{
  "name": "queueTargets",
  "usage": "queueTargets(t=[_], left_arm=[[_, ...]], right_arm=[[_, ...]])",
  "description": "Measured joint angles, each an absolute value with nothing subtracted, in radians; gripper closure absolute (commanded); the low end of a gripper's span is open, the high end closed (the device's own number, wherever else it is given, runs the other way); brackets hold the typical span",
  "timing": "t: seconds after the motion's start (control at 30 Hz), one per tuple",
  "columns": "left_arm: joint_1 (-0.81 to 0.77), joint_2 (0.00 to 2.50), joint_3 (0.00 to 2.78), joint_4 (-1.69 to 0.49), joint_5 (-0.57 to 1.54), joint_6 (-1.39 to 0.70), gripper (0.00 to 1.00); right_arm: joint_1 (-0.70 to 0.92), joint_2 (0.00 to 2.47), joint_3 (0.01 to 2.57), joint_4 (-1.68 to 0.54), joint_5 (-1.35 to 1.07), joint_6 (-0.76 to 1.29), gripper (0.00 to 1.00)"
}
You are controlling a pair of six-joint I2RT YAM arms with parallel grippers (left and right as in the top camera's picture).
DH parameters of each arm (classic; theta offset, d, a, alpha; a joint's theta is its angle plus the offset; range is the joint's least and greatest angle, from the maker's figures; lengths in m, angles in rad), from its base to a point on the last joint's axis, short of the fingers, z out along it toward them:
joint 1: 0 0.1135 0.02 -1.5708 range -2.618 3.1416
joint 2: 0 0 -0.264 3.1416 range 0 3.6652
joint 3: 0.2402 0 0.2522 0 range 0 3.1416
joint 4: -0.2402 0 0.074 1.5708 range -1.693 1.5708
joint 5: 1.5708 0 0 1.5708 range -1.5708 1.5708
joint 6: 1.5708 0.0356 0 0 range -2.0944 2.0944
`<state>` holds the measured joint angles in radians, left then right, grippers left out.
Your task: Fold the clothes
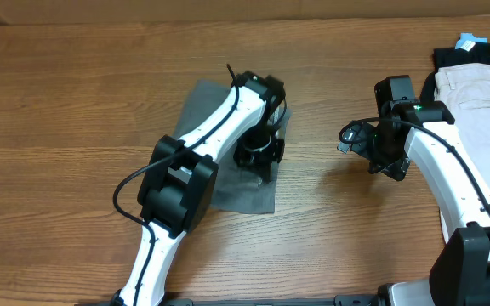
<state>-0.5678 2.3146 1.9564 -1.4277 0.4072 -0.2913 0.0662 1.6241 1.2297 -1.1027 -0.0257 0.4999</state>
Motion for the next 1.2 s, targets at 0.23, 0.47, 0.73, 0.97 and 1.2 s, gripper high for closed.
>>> queueTargets(t=[0.23, 0.47, 0.73, 0.97, 1.2], left_arm=[[-0.562, 2.219, 2.121, -1.357, 0.292, -0.28, 0.9], [-0.5, 2.178, 2.146, -1.255, 0.05, -0.444, 0.76], [-0.451, 2.183, 2.046, -1.093, -0.01, -0.533, 0.79], [-0.471, 2.211, 1.979, -0.985, 0.062, -0.57, 0.81], [-0.503, 2.283, 1.97, -0.904, 0.083, -0.615, 0.75]], right_arm=[[0.066, 1.624, 1.23, -1.103, -0.025, 0.5, 0.0], [0.066, 1.624, 1.23, -1.102, -0.026, 0.5, 0.0], [0.066, 1.624, 1.23, -1.102, -0.026, 0.5, 0.0], [0.066, 1.624, 1.23, -1.103, -0.026, 0.5, 0.0], [0.066, 1.624, 1.23, -1.102, -0.026, 0.5, 0.0]])
